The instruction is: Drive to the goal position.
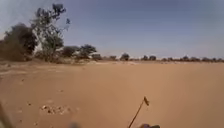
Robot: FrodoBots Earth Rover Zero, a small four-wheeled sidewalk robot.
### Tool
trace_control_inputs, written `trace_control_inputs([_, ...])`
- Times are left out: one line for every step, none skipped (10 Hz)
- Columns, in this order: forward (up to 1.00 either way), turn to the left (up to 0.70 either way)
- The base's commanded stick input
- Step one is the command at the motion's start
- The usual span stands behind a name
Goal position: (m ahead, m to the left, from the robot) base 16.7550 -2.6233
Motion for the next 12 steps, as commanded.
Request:
trace_control_inputs([0.50,0.00])
trace_control_inputs([0.50,0.00])
trace_control_inputs([0.50,0.00])
trace_control_inputs([0.50,0.00])
trace_control_inputs([0.50,0.00])
trace_control_inputs([0.50,0.00])
trace_control_inputs([0.50,0.00])
trace_control_inputs([0.50,0.00])
trace_control_inputs([0.50,0.00])
trace_control_inputs([0.50,0.00])
trace_control_inputs([0.50,0.00])
trace_control_inputs([0.50,0.00])
